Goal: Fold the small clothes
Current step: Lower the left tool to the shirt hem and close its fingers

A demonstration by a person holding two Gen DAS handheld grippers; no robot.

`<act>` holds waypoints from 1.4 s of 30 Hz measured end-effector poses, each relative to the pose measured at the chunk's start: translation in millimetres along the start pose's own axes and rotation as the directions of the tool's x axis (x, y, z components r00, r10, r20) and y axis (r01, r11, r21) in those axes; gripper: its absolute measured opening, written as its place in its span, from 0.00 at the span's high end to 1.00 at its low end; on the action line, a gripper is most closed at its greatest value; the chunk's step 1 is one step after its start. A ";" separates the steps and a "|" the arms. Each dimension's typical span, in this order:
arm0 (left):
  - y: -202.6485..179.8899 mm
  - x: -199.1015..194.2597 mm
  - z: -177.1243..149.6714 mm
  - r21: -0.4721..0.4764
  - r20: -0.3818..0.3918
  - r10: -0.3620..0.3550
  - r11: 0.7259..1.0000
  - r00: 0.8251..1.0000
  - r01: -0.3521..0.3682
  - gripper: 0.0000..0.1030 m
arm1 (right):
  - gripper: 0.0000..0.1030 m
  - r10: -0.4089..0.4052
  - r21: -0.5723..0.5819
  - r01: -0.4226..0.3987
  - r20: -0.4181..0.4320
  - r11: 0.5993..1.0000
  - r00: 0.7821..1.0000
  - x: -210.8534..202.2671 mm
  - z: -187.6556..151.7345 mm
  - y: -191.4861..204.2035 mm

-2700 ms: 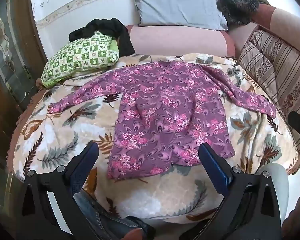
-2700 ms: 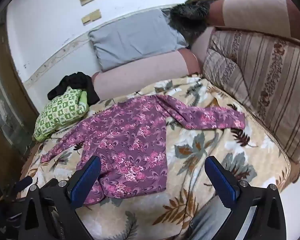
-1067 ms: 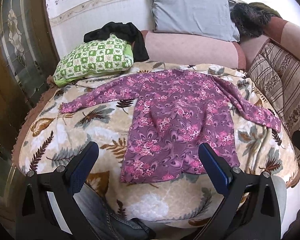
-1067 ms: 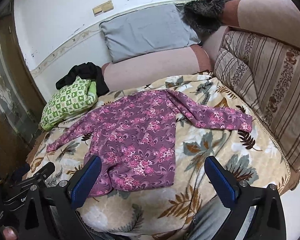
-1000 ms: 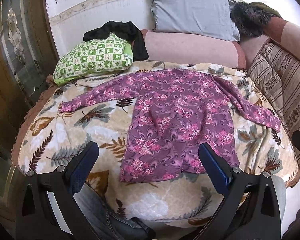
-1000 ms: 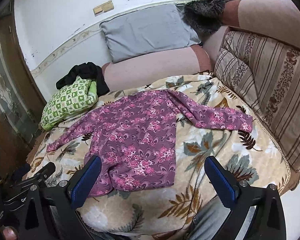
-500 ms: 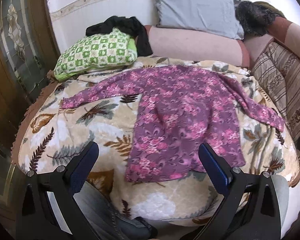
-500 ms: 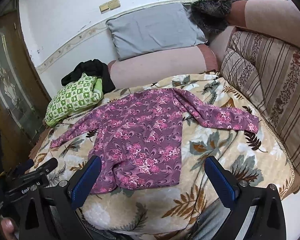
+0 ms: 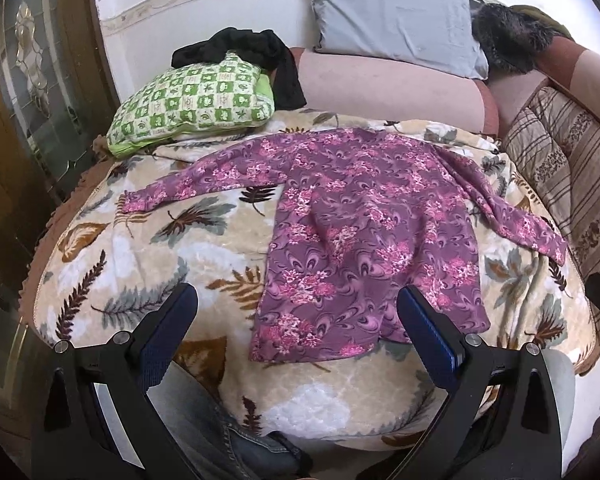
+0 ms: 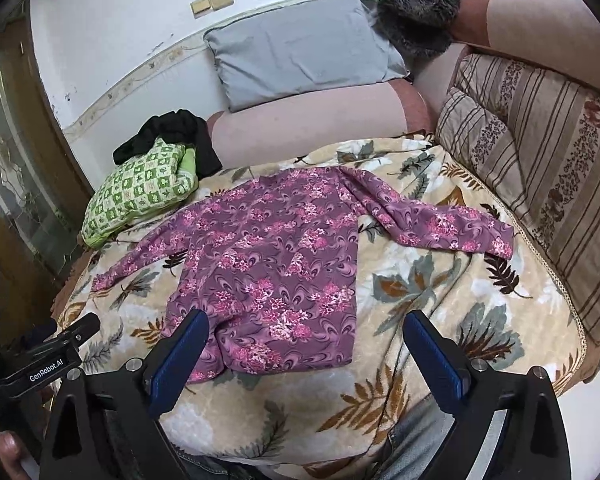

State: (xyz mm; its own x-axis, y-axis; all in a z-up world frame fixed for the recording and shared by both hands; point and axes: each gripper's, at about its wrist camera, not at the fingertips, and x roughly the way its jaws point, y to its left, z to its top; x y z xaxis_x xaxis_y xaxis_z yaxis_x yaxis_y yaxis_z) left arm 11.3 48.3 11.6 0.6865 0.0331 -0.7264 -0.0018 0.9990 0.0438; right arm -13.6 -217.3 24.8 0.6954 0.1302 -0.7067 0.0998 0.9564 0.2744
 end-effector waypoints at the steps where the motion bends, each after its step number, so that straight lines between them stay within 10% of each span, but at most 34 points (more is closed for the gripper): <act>1: -0.3 0.0 -0.2 0.002 0.001 0.000 1.000 1.000 0.000 0.03 | 0.06 0.001 0.000 -0.001 -0.001 1.000 1.000 0.3 0.3 -0.6; 24: 46.0 85.5 -22.2 -0.080 -0.180 -0.011 0.997 0.984 -0.004 0.03 | 0.16 -0.001 0.015 0.002 -0.090 1.000 0.996 50.8 -12.3 -9.7; 42: 46.0 179.4 -51.4 -0.077 -0.367 -0.087 0.995 0.926 0.063 0.22 | 0.41 -0.035 0.061 0.057 -0.310 0.996 0.950 184.6 -52.1 -37.7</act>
State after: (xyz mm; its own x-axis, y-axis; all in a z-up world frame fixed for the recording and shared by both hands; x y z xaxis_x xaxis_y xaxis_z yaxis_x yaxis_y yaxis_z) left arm 97.0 101.7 -151.9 0.3686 -0.0462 -0.9284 -0.0144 0.9984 -0.0554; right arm 73.9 -215.6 -149.9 0.4366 0.1710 -0.8832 0.1826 0.9445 0.2731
